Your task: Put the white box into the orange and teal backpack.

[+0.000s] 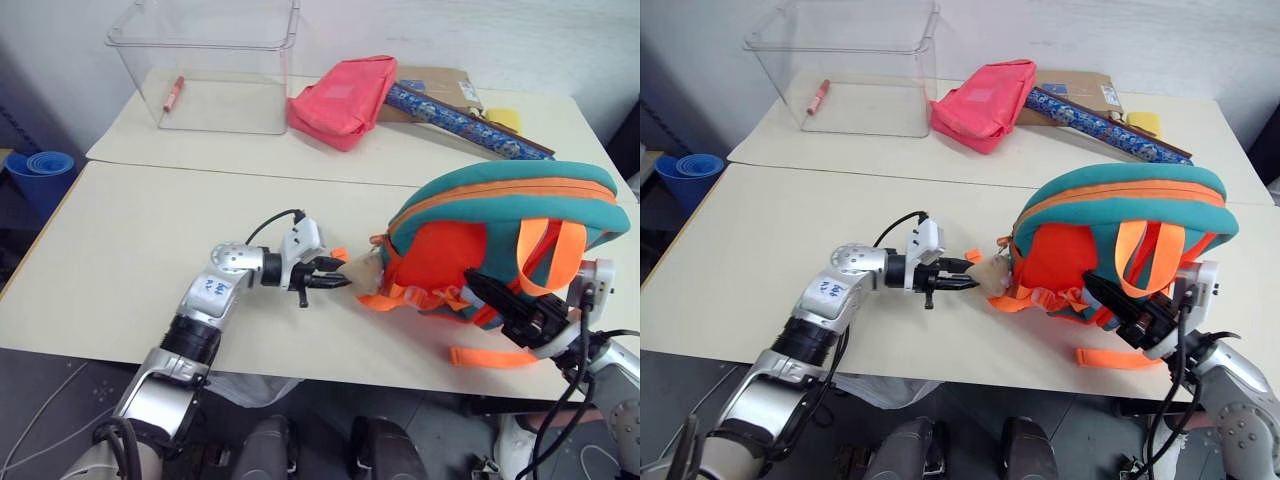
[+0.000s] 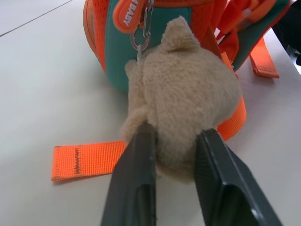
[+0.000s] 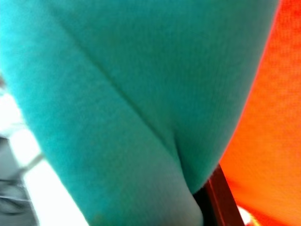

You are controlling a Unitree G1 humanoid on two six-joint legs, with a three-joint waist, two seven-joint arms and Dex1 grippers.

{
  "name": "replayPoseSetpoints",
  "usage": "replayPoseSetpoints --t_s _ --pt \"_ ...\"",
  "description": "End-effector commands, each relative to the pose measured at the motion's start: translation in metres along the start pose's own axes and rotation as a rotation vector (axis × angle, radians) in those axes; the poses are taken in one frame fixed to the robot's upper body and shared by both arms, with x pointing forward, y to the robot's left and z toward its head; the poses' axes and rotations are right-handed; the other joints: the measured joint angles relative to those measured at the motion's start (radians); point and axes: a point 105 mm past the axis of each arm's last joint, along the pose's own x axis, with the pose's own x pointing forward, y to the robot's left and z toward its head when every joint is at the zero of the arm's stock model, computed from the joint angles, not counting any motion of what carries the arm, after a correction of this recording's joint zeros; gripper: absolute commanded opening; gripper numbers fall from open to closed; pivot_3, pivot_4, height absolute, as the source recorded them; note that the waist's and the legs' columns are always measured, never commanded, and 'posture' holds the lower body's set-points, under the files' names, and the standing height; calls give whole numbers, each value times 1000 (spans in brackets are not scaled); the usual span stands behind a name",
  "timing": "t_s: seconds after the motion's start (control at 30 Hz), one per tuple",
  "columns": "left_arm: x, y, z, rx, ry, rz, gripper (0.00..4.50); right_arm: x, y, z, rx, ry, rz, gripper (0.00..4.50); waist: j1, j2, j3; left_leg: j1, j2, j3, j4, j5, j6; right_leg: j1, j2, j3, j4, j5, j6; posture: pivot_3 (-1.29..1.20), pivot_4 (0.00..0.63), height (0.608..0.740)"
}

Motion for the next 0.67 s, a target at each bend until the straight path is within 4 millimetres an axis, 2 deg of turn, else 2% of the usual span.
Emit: replayPoseSetpoints --t_s 0.03,0.13,0.23,0.27,0.37,0.5,0.57,0.67 --pt "-35 -8 15 58 -30 -18 2531 -5 3 -1 -210 88 44 1216 -4 0 0 0 0 0 -1 0 0 0 1 0 1 0 0 0 150 740" --pt "-63 -16 9 68 -11 -10 3412 -13 4 1 -313 123 67 2211 -4 1 0 0 1 0 -1 0 -1 0 1 -1 1 0 -1 0 150 740" --pt "-91 -26 0 24 6 13 4304 -30 -1 2 -447 195 76 3153 -5 1 0 0 1 0 -1 0 -1 0 1 0 0 0 -1 0 150 740" --pt "-99 -27 -6 10 32 46 4500 -38 -4 1 -478 222 79 3545 -3 1 0 1 1 0 -1 0 -1 0 1 0 0 0 -1 0 150 740" --pt "-127 -39 -22 61 90 116 4500 -72 -22 0 -585 331 62 4484 3 2 0 1 0 0 0 0 0 1 0 0 -3 0 -1 0 150 740" --pt "-151 -40 -38 82 152 238 4500 -111 -53 2 -685 457 0 4484 8 2 1 3 1 0 -2 -3 -1 3 -1 1 -5 -1 -1 0 150 740" --pt "-152 -40 -34 106 145 261 4500 -119 -62 6 -685 470 -29 4484 6 2 1 3 1 0 -2 -4 -1 3 -2 1 -5 -1 -1 0 150 740" --pt "-151 -44 -28 90 129 254 4500 -122 -64 7 -693 483 -16 4484 5 3 1 6 1 1 -3 -5 -4 3 -2 2 -5 -1 -2 0 150 740"
